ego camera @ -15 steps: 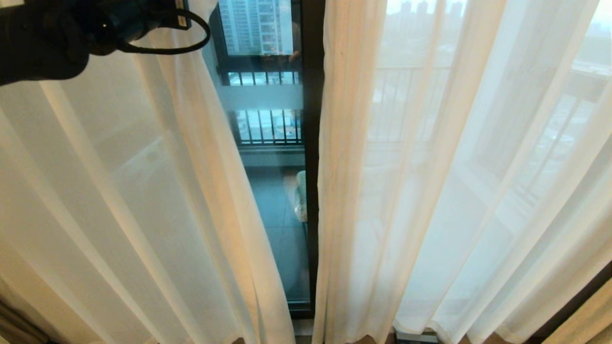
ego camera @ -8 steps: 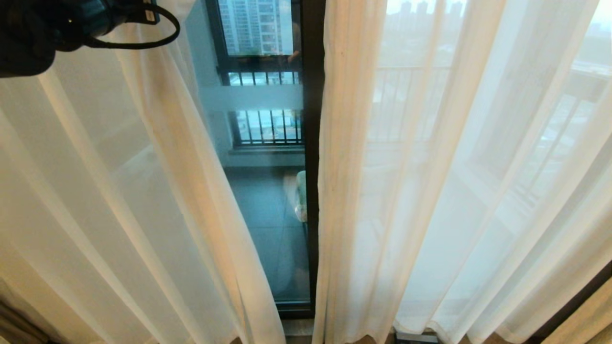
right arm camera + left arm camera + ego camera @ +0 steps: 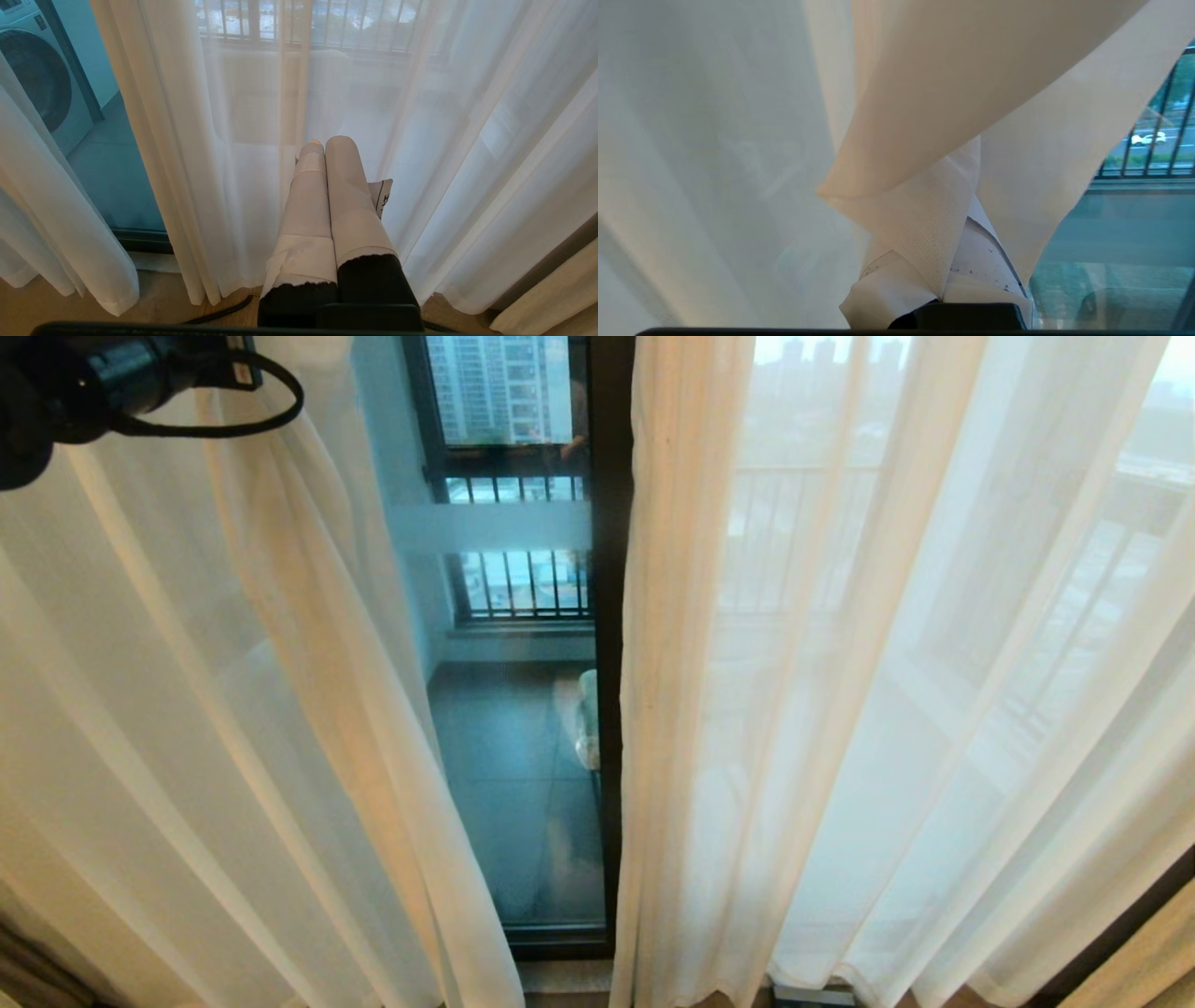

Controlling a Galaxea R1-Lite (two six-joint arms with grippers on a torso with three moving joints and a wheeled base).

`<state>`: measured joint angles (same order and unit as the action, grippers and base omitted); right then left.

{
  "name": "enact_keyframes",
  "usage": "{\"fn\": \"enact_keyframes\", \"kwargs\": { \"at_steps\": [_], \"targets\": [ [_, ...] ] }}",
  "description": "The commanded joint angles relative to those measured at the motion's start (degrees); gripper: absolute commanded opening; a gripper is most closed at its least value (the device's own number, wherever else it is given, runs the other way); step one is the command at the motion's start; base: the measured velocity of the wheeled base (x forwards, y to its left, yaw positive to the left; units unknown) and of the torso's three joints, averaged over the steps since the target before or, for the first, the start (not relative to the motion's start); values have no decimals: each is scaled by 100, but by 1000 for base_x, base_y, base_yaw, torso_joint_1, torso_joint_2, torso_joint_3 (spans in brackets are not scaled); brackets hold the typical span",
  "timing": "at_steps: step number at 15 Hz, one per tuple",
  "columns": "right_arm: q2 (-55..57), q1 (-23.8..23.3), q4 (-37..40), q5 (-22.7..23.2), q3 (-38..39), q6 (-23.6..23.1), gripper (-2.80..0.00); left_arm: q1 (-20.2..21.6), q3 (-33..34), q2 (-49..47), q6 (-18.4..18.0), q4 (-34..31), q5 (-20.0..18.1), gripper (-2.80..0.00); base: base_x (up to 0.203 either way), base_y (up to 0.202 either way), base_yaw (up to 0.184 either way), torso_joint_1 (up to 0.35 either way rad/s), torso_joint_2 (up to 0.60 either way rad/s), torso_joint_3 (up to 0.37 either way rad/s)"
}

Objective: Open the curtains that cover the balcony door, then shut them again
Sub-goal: Pull the inner curtains open on both sides

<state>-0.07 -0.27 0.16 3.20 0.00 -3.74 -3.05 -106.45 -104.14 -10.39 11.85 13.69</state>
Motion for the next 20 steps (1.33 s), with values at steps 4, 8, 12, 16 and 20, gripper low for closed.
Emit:
{"fn": "enact_keyframes", "kwargs": {
  "at_steps": [4,8,12,16,20],
  "targets": [
    [7,0,1,5,0,-4,-280,59,36,60,-7,10,8,-280,0,0,0,0,0,0],
    [7,0,1,5,0,-4,-280,179,28,58,-24,78,-32,-280,0,0,0,0,0,0],
    [7,0,1,5,0,-4,-280,270,36,7,-16,485,-51,-280,0,0,0,0,0,0],
    [7,0,1,5,0,-4,-280,270,28,-1,-7,485,-59,-280,0,0,0,0,0,0],
    [7,0,1,5,0,-4,-280,270,28,-1,2,485,-51,-280,0,0,0,0,0,0]
  ]
}}
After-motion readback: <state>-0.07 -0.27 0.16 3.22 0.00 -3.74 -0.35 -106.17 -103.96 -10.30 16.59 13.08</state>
